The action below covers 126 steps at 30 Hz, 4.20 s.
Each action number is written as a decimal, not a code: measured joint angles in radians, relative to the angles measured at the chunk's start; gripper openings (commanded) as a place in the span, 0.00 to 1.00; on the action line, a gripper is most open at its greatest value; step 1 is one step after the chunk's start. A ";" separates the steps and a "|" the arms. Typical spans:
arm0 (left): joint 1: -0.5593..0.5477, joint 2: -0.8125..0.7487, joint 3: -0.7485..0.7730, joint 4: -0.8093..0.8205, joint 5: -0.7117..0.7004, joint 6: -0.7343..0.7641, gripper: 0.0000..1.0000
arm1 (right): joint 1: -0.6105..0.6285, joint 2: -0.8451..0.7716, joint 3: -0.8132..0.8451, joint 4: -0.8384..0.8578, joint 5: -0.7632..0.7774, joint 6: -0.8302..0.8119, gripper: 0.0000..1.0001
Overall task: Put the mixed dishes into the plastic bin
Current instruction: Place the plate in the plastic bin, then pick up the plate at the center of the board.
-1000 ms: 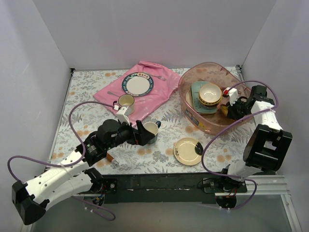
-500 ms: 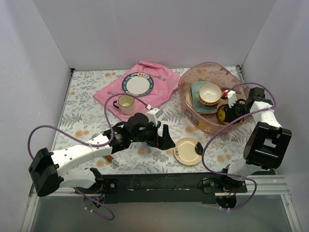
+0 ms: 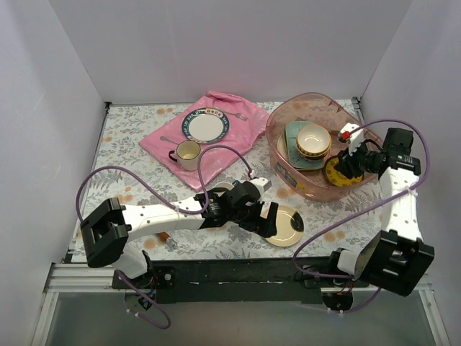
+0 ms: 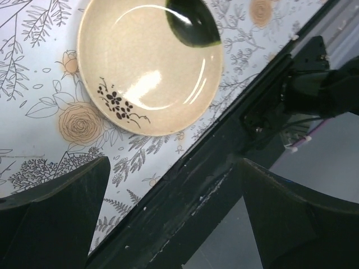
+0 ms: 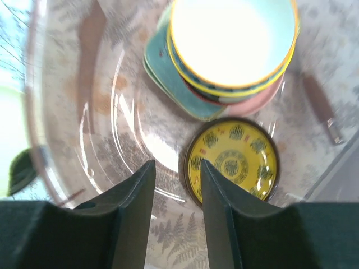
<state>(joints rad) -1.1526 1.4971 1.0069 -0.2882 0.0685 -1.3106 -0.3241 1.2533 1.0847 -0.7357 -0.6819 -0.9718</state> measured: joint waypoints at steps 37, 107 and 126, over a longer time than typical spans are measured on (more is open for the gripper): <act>0.021 0.306 0.041 0.084 -0.181 -0.208 0.08 | 0.006 -0.309 -0.198 -0.132 -0.334 -0.129 0.58; 0.077 -0.388 -0.097 0.191 -0.270 -0.047 0.00 | 0.163 -0.189 -0.004 -0.056 -0.504 0.588 0.64; 0.077 -0.392 -0.098 0.211 -0.311 -0.071 0.00 | 0.308 -0.185 -0.101 0.174 -0.428 0.972 0.13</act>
<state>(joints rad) -1.0752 1.1049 0.9089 -0.0769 -0.2428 -1.3811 -0.0158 1.0687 0.9840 -0.5621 -1.1099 -0.0002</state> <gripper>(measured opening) 0.071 0.409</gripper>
